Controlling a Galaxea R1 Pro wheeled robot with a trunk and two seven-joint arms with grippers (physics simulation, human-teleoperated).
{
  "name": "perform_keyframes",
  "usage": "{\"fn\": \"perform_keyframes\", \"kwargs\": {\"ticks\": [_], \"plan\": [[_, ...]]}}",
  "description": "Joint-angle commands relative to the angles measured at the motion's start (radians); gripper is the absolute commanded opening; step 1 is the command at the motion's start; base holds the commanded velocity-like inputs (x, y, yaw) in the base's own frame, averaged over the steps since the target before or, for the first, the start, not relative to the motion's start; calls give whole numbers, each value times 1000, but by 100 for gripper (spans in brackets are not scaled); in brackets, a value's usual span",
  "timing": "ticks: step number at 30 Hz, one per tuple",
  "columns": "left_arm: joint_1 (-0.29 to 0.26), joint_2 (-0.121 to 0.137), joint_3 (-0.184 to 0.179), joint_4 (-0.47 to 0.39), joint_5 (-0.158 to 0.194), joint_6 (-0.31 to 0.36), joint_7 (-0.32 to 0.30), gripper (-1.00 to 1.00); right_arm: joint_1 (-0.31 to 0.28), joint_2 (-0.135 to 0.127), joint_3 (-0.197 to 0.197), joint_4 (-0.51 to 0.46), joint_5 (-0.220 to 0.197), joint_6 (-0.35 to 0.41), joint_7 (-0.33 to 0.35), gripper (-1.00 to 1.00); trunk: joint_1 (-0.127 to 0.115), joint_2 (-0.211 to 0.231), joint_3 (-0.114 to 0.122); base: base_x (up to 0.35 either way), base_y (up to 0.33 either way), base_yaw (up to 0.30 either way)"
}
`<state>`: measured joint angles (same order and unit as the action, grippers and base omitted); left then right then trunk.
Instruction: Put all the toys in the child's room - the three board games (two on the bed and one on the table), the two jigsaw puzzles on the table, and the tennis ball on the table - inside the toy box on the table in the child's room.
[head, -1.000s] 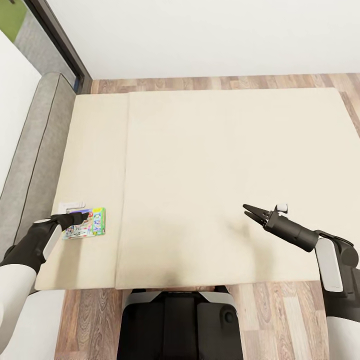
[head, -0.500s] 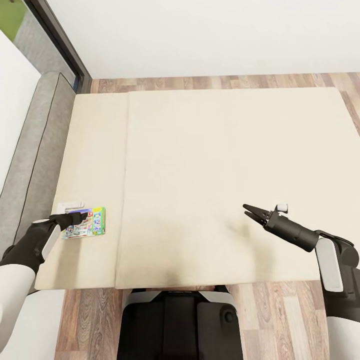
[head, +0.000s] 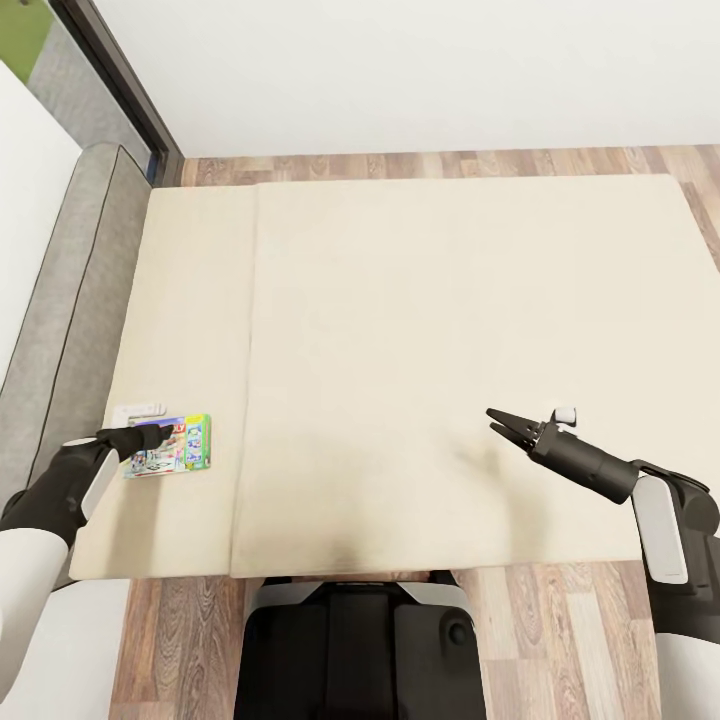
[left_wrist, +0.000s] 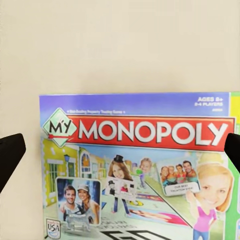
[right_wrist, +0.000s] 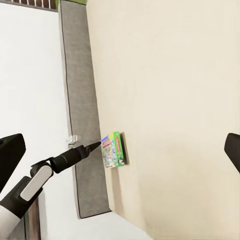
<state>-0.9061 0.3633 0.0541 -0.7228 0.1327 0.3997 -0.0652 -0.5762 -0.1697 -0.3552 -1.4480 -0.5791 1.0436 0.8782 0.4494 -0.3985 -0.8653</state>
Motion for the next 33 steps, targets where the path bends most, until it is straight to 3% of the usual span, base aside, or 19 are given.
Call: {"fn": "perform_keyframes", "kwargs": {"ticks": [1,14,33], "plan": [[0,0,2,-1,8,7,-2,100,-1,0,-1,0,5,4,6,100,1,-2,-1,0,0,0],[-1,6,1,-1,8,7,-4,100,2,2,-3,0,5,4,4,100,1,-2,-3,0,0,0],[-1,12,1,-1,10,7,-25,100,2,3,-2,0,4,4,3,100,1,-2,-30,0,0,0]]}}
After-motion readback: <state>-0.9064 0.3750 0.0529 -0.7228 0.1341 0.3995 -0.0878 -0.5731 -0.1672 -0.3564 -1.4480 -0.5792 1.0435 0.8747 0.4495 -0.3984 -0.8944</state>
